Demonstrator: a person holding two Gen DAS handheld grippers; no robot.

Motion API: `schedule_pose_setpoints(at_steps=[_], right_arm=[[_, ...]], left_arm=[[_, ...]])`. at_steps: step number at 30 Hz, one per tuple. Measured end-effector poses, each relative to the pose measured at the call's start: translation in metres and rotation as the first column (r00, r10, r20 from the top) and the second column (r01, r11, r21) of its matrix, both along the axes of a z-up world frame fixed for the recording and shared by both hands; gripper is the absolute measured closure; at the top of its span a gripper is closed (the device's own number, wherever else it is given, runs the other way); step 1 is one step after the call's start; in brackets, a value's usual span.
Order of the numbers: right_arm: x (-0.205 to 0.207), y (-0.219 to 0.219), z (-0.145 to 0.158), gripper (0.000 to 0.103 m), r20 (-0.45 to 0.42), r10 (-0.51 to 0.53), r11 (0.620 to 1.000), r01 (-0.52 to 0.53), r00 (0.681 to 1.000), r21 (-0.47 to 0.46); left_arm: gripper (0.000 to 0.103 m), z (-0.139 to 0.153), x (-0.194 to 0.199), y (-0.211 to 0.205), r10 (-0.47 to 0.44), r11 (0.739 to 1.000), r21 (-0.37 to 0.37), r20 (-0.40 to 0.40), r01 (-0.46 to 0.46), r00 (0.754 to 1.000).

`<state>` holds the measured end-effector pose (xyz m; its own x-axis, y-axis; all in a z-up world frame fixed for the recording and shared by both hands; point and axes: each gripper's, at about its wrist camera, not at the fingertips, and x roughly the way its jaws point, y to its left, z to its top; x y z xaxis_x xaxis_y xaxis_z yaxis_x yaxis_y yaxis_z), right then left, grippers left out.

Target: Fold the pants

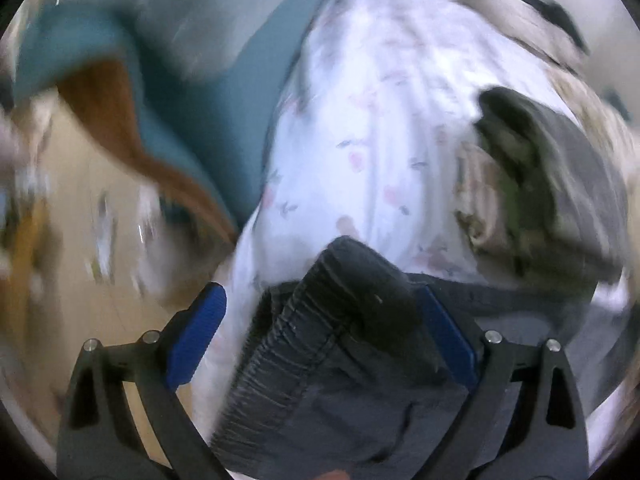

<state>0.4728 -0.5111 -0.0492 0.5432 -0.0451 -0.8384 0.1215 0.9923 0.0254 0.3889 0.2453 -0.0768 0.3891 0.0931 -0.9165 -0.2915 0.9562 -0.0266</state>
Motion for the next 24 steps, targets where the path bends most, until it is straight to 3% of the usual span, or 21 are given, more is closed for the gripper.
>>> schedule_pose_setpoints(at_steps=[2,5,7,8,10,12,14,15,17,18,19,20,22,24], right_arm=[[-0.012,0.043,0.003,0.04,0.011,0.141,0.99,-0.141,0.99,0.014],[-0.031,0.12,0.004,0.034,0.028,0.389,0.92,-0.39,0.921,0.035],[-0.038,0.164,-0.005,0.034,-0.01,0.531,0.847,-0.53,0.847,0.04],[-0.041,0.189,-0.011,0.033,-0.029,0.597,0.802,-0.598,0.801,-0.005],[-0.042,0.218,-0.023,0.034,-0.065,0.653,0.749,-0.656,0.754,-0.09],[-0.031,0.236,-0.039,0.034,-0.112,0.678,0.715,-0.687,0.727,-0.133],[-0.017,0.247,-0.06,0.034,-0.174,0.671,0.704,-0.693,0.721,-0.154],[-0.012,0.248,-0.067,0.034,-0.196,0.671,0.701,-0.698,0.715,-0.146],[-0.004,0.256,-0.078,0.034,-0.234,0.691,0.671,-0.727,0.684,-0.144],[-0.002,0.261,-0.084,0.034,-0.251,0.704,0.652,-0.745,0.665,-0.144],[0.001,0.264,-0.091,0.04,-0.266,0.716,0.633,-0.761,0.646,-0.145],[0.002,0.265,-0.093,0.07,-0.267,0.724,0.619,-0.77,0.636,-0.154],[0.004,0.265,-0.092,0.1,-0.263,0.728,0.612,-0.773,0.634,-0.17],[0.001,0.259,-0.082,0.101,-0.226,0.738,0.614,-0.772,0.635,-0.165]], left_arm=[[0.008,0.009,-0.004,-0.021,-0.129,0.984,0.128,0.031,0.124,0.991],[0.008,0.019,-0.014,-0.048,-0.328,0.936,0.162,0.076,0.313,0.942],[0.008,0.013,-0.014,-0.067,-0.452,0.88,0.184,0.032,0.439,0.892],[0.008,0.006,-0.011,-0.079,-0.503,0.842,0.221,-0.004,0.492,0.864],[0.008,-0.009,0.001,-0.098,-0.572,0.776,0.277,-0.069,0.567,0.817],[0.012,-0.022,0.013,-0.115,-0.642,0.707,0.297,-0.114,0.642,0.759],[0.015,-0.033,0.026,-0.124,-0.683,0.664,0.288,-0.141,0.69,0.716],[0.019,-0.038,0.035,-0.126,-0.694,0.658,0.265,-0.153,0.705,0.704],[0.042,-0.054,0.046,-0.127,-0.698,0.657,0.205,-0.198,0.725,0.689],[0.068,-0.062,0.05,-0.127,-0.7,0.656,0.17,-0.228,0.735,0.677],[0.09,-0.07,0.053,-0.128,-0.7,0.65,0.156,-0.258,0.744,0.666],[0.096,-0.076,0.054,-0.128,-0.706,0.638,0.148,-0.28,0.755,0.651],[0.099,-0.076,0.048,-0.129,-0.725,0.611,0.168,-0.272,0.773,0.632],[0.099,-0.067,0.044,-0.125,-0.725,0.628,0.166,-0.232,0.76,0.649]])
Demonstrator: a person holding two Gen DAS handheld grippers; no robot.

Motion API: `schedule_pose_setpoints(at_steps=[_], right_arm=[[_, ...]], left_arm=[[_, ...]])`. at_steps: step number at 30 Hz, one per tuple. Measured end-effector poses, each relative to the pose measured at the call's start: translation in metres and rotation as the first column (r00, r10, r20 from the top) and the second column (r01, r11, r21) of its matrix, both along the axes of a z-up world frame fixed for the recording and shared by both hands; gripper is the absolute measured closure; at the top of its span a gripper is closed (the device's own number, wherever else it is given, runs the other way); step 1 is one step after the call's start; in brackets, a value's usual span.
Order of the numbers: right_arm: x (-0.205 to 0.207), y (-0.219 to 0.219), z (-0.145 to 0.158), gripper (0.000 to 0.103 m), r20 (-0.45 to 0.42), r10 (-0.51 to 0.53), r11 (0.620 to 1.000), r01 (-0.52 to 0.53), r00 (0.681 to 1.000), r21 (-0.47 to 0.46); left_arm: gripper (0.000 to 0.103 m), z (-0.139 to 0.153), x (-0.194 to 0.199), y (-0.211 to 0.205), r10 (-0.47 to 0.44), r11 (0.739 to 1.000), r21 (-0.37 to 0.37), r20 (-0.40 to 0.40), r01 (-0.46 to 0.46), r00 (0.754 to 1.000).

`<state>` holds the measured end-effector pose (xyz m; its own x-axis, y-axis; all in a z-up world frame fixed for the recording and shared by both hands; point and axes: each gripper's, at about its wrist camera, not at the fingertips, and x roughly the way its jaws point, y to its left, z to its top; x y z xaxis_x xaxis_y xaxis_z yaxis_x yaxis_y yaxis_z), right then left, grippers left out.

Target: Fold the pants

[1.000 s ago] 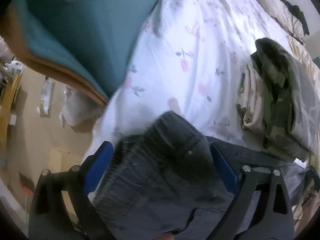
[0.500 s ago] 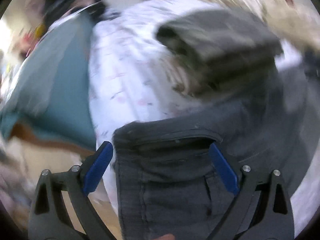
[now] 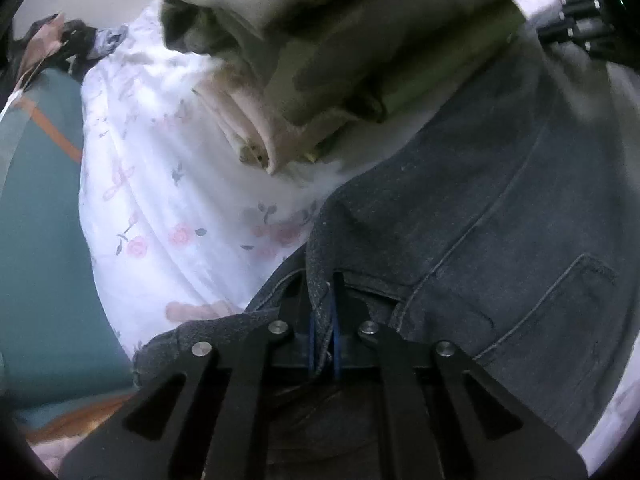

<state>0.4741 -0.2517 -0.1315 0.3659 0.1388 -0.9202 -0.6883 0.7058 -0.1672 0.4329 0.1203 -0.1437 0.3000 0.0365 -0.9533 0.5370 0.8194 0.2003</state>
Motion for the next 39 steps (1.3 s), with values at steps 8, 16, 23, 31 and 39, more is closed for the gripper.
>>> schedule_pose_setpoints(at_steps=[8,16,23,31,39], right_arm=[[0.014,-0.019,0.02,0.102,0.092,-0.117,0.99,0.11,0.989,0.085],[0.006,-0.024,0.005,0.069,0.094,-0.263,0.965,0.261,0.96,0.032],[-0.053,-0.196,0.051,0.049,0.089,-0.615,0.772,0.576,0.784,0.268],[-0.12,-0.49,0.009,0.033,-0.34,-0.929,-0.008,0.909,0.148,0.418],[-0.109,-0.498,-0.027,0.041,-0.432,-0.893,-0.07,0.91,0.125,0.408]], left_arm=[[0.099,0.021,0.003,0.017,0.152,0.986,-0.076,0.066,-0.147,0.986],[0.038,0.018,-0.006,0.009,0.277,0.961,-0.022,0.155,-0.277,0.948],[0.019,0.062,-0.053,0.004,0.391,0.889,-0.323,0.165,-0.325,0.906],[0.019,0.028,-0.086,-0.003,0.529,0.812,-0.332,0.068,-0.481,0.846],[0.018,-0.014,-0.104,0.009,0.686,0.683,-0.305,-0.047,-0.664,0.726]])
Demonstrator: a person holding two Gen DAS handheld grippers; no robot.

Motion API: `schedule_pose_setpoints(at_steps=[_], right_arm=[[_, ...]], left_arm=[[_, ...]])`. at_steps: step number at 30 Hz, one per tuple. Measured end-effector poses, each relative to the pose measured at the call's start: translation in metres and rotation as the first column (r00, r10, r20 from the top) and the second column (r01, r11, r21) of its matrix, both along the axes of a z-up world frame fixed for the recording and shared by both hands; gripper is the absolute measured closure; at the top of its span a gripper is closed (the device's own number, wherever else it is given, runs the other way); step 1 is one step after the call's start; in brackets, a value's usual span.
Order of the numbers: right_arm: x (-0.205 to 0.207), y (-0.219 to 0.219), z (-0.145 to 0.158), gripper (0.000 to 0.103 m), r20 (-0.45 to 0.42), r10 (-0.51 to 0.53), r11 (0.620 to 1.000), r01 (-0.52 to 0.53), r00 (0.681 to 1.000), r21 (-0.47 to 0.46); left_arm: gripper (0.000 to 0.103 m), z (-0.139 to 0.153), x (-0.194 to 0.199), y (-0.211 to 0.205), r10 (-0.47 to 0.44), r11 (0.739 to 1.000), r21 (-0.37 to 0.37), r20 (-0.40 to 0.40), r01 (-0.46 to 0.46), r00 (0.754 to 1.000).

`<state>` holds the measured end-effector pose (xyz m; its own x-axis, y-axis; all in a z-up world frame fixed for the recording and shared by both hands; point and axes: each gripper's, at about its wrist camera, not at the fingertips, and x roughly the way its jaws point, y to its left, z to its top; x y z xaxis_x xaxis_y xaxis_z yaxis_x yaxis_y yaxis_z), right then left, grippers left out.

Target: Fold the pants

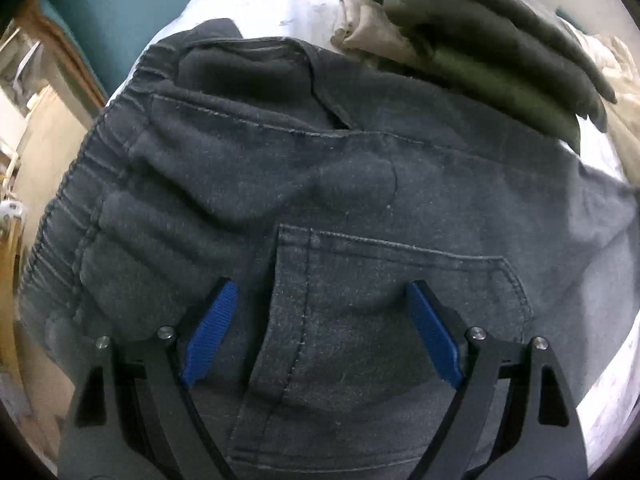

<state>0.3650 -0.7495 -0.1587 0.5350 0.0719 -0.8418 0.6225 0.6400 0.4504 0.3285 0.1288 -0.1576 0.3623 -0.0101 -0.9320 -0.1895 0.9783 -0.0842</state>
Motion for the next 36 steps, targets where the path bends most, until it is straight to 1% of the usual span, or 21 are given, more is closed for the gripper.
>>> schedule_pose_setpoints(at_steps=[1,2,3,5,7,12,14,16,19,21,22,23,25,26,28,29,30,32,34,35,36], right_arm=[[-0.019,-0.004,0.002,0.056,-0.016,-0.012,1.0,0.012,1.0,-0.014],[-0.019,0.001,0.001,0.085,-0.022,-0.019,0.999,0.018,1.0,-0.041],[-0.022,0.003,0.009,0.095,-0.021,-0.017,0.996,0.015,1.0,-0.086],[-0.021,0.008,0.021,0.097,0.0,0.002,0.991,-0.002,1.0,-0.137],[-0.023,0.013,0.04,0.098,0.012,0.033,0.979,-0.03,0.999,-0.2],[-0.054,-0.003,0.083,0.099,0.041,-0.001,0.964,0.012,0.999,-0.266],[-0.051,-0.004,0.073,0.099,-0.041,-0.007,0.948,-0.007,0.999,-0.318],[-0.041,-0.007,0.044,0.099,-0.185,0.004,0.936,-0.069,0.983,-0.344],[-0.036,-0.013,0.001,0.095,-0.299,-0.021,0.951,-0.073,0.954,-0.299],[-0.029,-0.007,0.007,0.075,-0.331,-0.044,0.921,-0.09,0.943,-0.378],[-0.022,-0.002,0.009,0.057,-0.384,-0.069,0.889,-0.118,0.921,-0.443],[-0.015,0.005,0.014,0.056,-0.411,-0.084,0.852,-0.149,0.908,-0.502],[-0.004,0.025,0.037,0.057,-0.382,-0.087,0.763,-0.185,0.92,-0.619],[-0.001,0.039,0.048,0.056,-0.332,-0.051,0.748,-0.184,0.942,-0.637],[0.007,0.072,0.059,0.056,-0.202,0.144,0.788,-0.236,0.969,-0.569],[0.012,0.095,0.06,0.056,-0.124,0.286,0.804,-0.308,0.95,-0.508],[0.018,0.125,0.058,0.056,-0.027,0.462,0.799,-0.429,0.886,-0.421],[0.025,0.171,0.046,0.057,0.055,0.64,0.74,-0.596,0.766,-0.311],[0.021,0.229,0.029,0.057,0.089,0.771,0.632,-0.738,0.631,-0.238],[0.017,0.256,0.022,0.057,0.099,0.823,0.567,-0.795,0.56,-0.217],[0.009,0.291,0.012,0.057,0.098,0.882,0.47,-0.86,0.46,-0.2]], left_arm=[[0.017,-0.001,-0.001,0.001,0.016,1.0,-0.022,0.01,-0.016,1.0],[0.017,-0.003,-0.001,0.002,0.024,0.999,-0.033,0.006,-0.024,1.0],[0.017,-0.006,-0.002,0.003,0.021,0.999,-0.032,-0.005,-0.021,1.0],[0.016,-0.01,-0.001,-0.001,-0.003,1.0,-0.018,-0.01,0.003,1.0],[0.015,-0.01,0.0,-0.002,-0.011,1.0,-0.024,-0.009,0.011,1.0],[0.015,-0.009,-0.001,0.001,-0.028,0.999,-0.034,-0.013,0.028,1.0],[0.014,-0.01,0.004,0.004,-0.03,0.999,-0.042,-0.019,0.029,0.999],[0.013,-0.008,0.008,0.007,-0.042,0.998,-0.041,-0.029,0.041,0.999],[0.013,-0.005,0.012,0.014,-0.061,0.998,-0.038,-0.035,0.059,0.998],[0.012,-0.005,0.011,0.011,-0.078,0.997,-0.028,-0.034,0.077,0.996],[0.011,-0.006,0.011,0.011,-0.082,0.996,-0.026,-0.033,0.081,0.996],[0.01,-0.006,0.011,0.01,-0.084,0.996,-0.025,-0.034,0.083,0.996],[0.008,-0.006,0.009,0.005,-0.088,0.996,-0.018,-0.037,0.088,0.995],[0.008,-0.006,0.009,0.002,-0.089,0.996,-0.012,-0.034,0.089,0.995],[0.008,-0.004,0.008,-0.002,-0.09,0.996,0.016,-0.027,0.091,0.996],[0.008,-0.001,0.008,-0.005,-0.085,0.996,0.033,-0.02,0.086,0.996],[0.008,0.004,0.005,-0.01,-0.088,0.996,0.028,0.005,0.088,0.996],[0.008,0.024,-0.002,-0.027,-0.141,0.99,0.03,0.118,0.138,0.983],[0.008,0.035,-0.012,-0.047,-0.222,0.975,0.063,0.191,0.214,0.956],[0.008,0.034,-0.015,-0.059,-0.273,0.962,0.063,0.192,0.266,0.943],[0.008,0.027,-0.016,-0.07,-0.313,0.95,0.051,0.156,0.309,0.937]])
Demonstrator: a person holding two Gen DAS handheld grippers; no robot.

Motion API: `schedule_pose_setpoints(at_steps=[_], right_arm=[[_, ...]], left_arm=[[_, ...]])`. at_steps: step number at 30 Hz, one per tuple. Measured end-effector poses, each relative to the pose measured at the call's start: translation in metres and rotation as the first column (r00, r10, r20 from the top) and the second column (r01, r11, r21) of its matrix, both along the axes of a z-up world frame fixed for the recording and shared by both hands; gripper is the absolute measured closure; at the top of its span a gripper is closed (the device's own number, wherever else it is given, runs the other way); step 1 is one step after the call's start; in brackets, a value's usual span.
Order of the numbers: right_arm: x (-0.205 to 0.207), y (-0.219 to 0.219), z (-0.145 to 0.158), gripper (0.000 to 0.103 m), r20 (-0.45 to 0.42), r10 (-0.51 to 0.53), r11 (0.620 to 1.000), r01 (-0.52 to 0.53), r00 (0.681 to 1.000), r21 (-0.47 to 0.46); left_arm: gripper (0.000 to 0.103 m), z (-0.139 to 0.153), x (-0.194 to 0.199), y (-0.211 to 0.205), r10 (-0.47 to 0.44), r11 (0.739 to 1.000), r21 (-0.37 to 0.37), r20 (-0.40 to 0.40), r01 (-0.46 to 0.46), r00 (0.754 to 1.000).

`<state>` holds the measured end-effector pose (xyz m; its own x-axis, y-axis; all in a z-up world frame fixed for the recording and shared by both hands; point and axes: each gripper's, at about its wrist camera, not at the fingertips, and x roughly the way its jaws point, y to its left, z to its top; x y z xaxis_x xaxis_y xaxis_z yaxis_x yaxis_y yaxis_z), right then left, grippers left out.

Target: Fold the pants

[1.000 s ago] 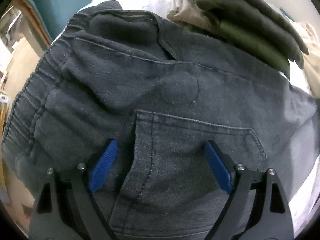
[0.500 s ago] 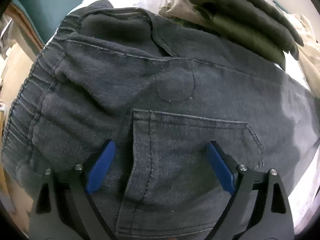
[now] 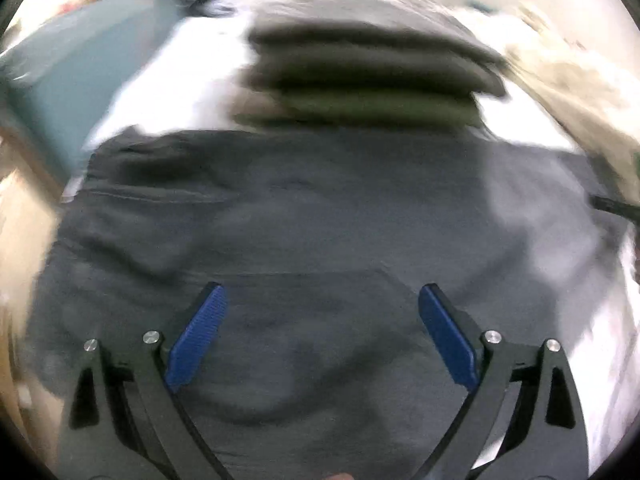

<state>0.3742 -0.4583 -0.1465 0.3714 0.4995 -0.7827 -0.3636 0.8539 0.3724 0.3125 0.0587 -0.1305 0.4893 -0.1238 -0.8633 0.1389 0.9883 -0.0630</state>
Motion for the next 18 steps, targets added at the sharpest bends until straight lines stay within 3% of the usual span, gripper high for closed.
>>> schedule_pose_setpoints(at_steps=[2,4,6,9,11,12,13,15,17,18], right_arm=[[-0.021,0.039,-0.01,0.057,-0.019,0.139,0.989,-0.14,0.99,-0.042],[-0.039,0.065,-0.014,0.057,0.049,0.241,0.944,-0.223,0.969,-0.242],[-0.045,0.055,-0.014,0.057,0.05,0.251,0.916,-0.221,0.967,-0.335],[-0.052,-0.012,-0.008,0.055,0.043,0.1,0.901,-0.072,0.994,-0.428],[-0.051,-0.051,-0.008,0.042,0.038,-0.026,0.873,0.041,0.999,-0.487],[-0.048,-0.08,-0.009,0.038,0.048,-0.13,0.836,0.136,0.99,-0.531],[-0.049,-0.098,-0.009,0.028,0.061,-0.208,0.801,0.206,0.976,-0.563],[-0.05,-0.128,-0.01,0.026,0.059,-0.378,0.726,0.335,0.924,-0.6],[-0.057,-0.133,-0.005,0.027,0.082,-0.441,0.679,0.392,0.894,-0.621],[-0.059,-0.123,0.002,0.027,0.117,-0.449,0.653,0.415,0.886,-0.634]], left_arm=[[0.008,-0.017,-0.001,-0.012,-0.011,0.999,0.035,-0.07,0.013,0.997],[0.006,-0.042,0.002,-0.014,-0.001,0.996,0.087,-0.179,0.017,0.984],[0.006,-0.041,-0.004,-0.014,-0.04,0.987,0.146,-0.146,0.061,0.988],[0.007,-0.038,-0.005,0.01,0.024,0.988,0.157,-0.162,0.002,0.986],[0.006,-0.032,-0.004,0.035,0.124,0.97,0.225,-0.133,-0.092,0.983],[0.006,-0.028,-0.005,0.051,0.186,0.958,0.241,-0.108,-0.156,0.977],[0.007,-0.025,-0.006,0.066,0.232,0.949,0.242,-0.097,-0.204,0.968],[0.007,-0.024,-0.009,0.08,0.246,0.955,0.202,-0.14,-0.216,0.959],[0.007,-0.019,-0.015,0.077,0.278,0.935,0.263,-0.13,-0.237,0.952],[0.008,-0.013,-0.019,0.079,0.297,0.935,0.238,-0.125,-0.262,0.947]])
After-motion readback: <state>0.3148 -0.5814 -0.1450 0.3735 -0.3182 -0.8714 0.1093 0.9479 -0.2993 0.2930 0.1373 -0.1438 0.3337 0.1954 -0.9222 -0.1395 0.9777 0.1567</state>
